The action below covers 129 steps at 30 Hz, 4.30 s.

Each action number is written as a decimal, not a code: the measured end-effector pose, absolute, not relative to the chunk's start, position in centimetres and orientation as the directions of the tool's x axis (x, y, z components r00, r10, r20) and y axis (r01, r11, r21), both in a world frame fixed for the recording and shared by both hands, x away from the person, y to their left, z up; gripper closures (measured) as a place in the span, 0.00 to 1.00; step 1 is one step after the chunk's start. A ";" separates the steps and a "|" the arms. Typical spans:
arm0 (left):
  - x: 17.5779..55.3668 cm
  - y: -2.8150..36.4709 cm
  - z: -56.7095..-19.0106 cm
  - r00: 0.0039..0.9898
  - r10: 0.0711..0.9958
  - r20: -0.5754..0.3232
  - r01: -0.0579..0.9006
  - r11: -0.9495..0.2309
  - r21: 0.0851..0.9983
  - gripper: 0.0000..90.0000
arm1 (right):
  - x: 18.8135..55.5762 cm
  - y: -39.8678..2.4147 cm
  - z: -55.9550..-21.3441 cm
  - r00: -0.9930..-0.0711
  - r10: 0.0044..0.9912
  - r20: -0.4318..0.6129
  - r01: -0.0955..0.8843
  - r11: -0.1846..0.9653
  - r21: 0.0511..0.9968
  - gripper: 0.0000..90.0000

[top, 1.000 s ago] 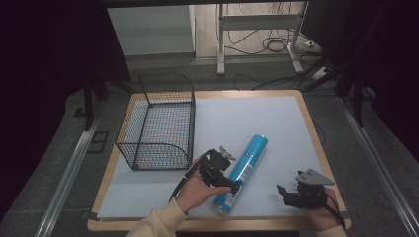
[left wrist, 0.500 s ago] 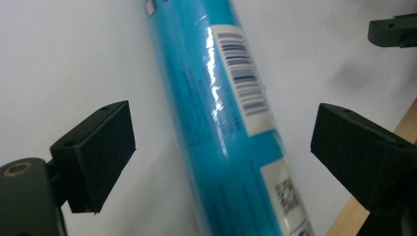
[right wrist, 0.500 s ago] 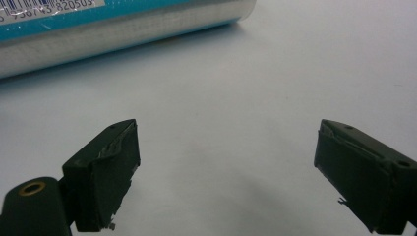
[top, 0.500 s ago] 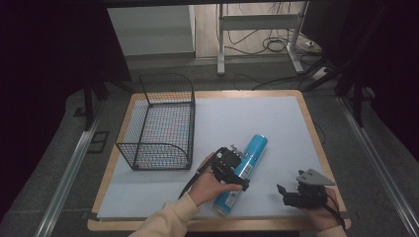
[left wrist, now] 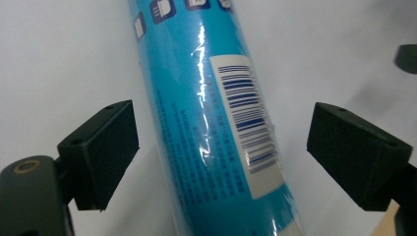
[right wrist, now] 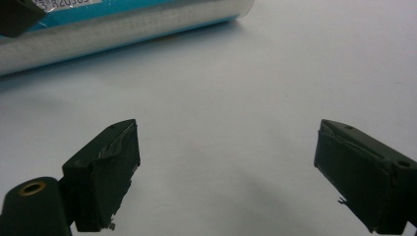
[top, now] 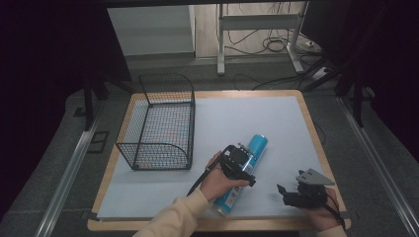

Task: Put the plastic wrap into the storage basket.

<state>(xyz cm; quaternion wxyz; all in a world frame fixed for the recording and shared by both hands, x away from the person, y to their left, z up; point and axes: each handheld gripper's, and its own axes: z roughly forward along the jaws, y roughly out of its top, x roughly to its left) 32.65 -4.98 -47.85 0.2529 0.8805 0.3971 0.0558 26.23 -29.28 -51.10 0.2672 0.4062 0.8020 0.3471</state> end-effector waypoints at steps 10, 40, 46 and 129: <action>33.3 -6.0 -49.4 0.663 0.741 -0.105 0.703 -0.568 0.428 0.23 | 26.3 -29.4 -51.0 -0.520 0.842 -0.143 0.463 0.418 0.781 0.12; 34.6 -5.3 -49.3 0.657 0.733 -0.177 0.736 -0.574 0.358 0.33 | 26.1 -29.4 -50.6 -0.518 0.843 -0.144 0.451 0.412 0.791 0.12; 34.6 -4.8 -49.0 0.660 0.728 -0.184 0.732 -0.569 0.375 0.33 | 26.0 -29.3 -50.5 -0.514 0.846 -0.141 0.451 0.406 0.795 0.12; 36.2 1.1 -38.9 0.675 0.716 -0.177 0.649 -0.463 0.603 0.35 | 26.1 -29.6 -50.6 -0.483 0.860 -0.162 0.451 0.403 0.796 0.12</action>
